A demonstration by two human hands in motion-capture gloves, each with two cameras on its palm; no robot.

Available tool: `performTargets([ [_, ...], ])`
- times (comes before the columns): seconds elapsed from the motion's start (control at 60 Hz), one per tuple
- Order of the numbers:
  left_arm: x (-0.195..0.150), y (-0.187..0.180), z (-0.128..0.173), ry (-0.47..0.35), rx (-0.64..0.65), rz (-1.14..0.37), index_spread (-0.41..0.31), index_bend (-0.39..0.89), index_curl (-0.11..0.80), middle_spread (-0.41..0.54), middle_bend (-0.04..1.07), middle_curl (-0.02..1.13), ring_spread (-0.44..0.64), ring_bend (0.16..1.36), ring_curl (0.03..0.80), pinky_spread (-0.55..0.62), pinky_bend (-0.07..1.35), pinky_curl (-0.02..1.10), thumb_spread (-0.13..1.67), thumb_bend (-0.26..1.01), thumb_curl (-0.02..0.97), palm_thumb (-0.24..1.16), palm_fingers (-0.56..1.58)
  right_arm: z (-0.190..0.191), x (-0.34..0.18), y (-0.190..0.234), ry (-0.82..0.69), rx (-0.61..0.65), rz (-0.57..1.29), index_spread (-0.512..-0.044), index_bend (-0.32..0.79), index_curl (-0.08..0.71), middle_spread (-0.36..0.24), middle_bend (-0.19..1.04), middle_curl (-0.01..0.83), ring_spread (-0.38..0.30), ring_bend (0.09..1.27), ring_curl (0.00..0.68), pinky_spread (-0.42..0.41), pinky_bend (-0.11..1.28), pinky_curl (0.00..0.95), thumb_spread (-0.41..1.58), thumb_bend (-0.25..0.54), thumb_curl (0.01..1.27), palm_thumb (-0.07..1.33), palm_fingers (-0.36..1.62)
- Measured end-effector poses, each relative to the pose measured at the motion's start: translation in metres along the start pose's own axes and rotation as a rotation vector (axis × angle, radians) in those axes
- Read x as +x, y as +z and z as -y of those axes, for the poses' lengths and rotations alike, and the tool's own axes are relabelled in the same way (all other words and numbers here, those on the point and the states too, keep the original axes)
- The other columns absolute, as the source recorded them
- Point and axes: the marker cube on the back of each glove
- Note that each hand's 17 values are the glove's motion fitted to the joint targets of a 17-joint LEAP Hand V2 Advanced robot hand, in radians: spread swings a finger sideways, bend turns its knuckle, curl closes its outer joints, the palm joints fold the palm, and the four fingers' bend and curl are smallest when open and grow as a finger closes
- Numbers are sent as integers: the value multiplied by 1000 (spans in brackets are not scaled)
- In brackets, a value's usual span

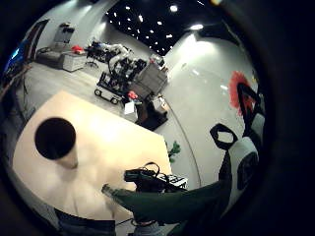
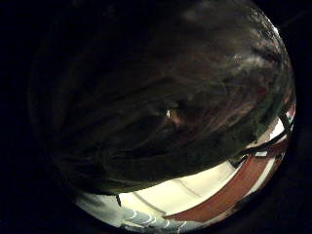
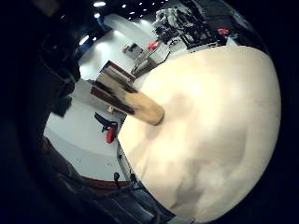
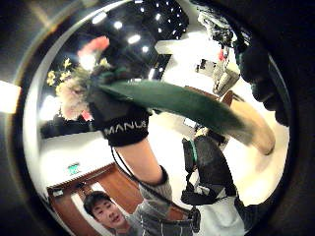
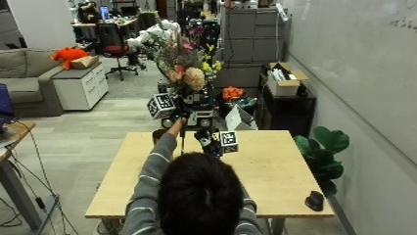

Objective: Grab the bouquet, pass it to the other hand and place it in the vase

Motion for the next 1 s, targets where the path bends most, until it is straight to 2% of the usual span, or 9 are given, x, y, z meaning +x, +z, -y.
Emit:
performTargets([
  [0.05,1,-10,14,2,22,11,-360,460,551,-376,737,590,-394,820,465,-414,675,482,1115,-14,450,729,1406,2,8,-8,19,19,-24,-202,103,440,-69,435,442,-132,637,414,-179,582,415,974,-50,598,740,939],
  [0.117,-1,-21,31,5,53,20,-362,460,565,-377,744,591,-394,826,465,-414,682,484,1119,-15,454,729,1400,5,2,-14,-131,5,27,-210,102,411,-68,367,423,-126,608,400,-159,557,397,984,-38,573,727,939],
  [0.283,-16,-44,60,-53,107,28,-367,452,594,-376,757,590,-393,835,464,-413,691,484,1125,-16,461,728,1394,8,22,-32,-83,27,-92,-228,115,364,-79,272,402,-127,539,385,-82,478,368,999,-28,528,720,885],
  [0.583,-65,-48,81,-142,121,26,-372,436,632,-374,770,585,-390,841,462,-413,696,482,1125,-17,466,731,1387,4,34,-45,269,14,-2,-311,98,291,-109,182,383,-118,441,364,52,429,351,1017,-25,484,718,642],
  [0.7,-97,-44,88,-284,129,163,-373,431,643,-373,773,583,-388,843,463,-414,692,481,1125,-17,468,731,1385,14,55,-57,172,55,-157,-334,107,268,-109,181,373,-117,442,359,81,434,348,1021,-24,473,722,607],
  [0.783,-77,-49,87,-165,121,46,-374,427,650,-373,775,582,-388,843,463,-415,691,480,1125,-17,468,730,1385,16,42,-54,6,20,-48,-343,116,260,-105,179,368,-116,444,359,93,431,347,1023,-24,467,723,600],
  [0.867,-61,-61,60,-353,-65,84,-375,423,657,-372,776,581,-387,843,462,-416,691,480,1125,-17,469,730,1385,12,35,-52,79,4,51,-346,120,256,-103,182,366,-112,441,358,104,428,348,1023,-24,462,724,598],
  [0.933,-69,-57,81,-188,118,97,-376,420,661,-372,776,580,-387,843,462,-416,691,480,1125,-17,469,730,1385,10,43,-55,137,16,-1,-344,129,257,-103,179,364,-110,438,356,107,421,346,1024,-24,459,725,599],
  [1.0,-73,-60,58,-452,-53,209,-376,417,665,-372,777,579,-387,843,462,-416,691,480,1125,-17,470,730,1385,10,60,-61,219,51,-111,-341,137,260,-102,179,362,-109,434,355,109,408,346,1024,-23,458,729,604],
])
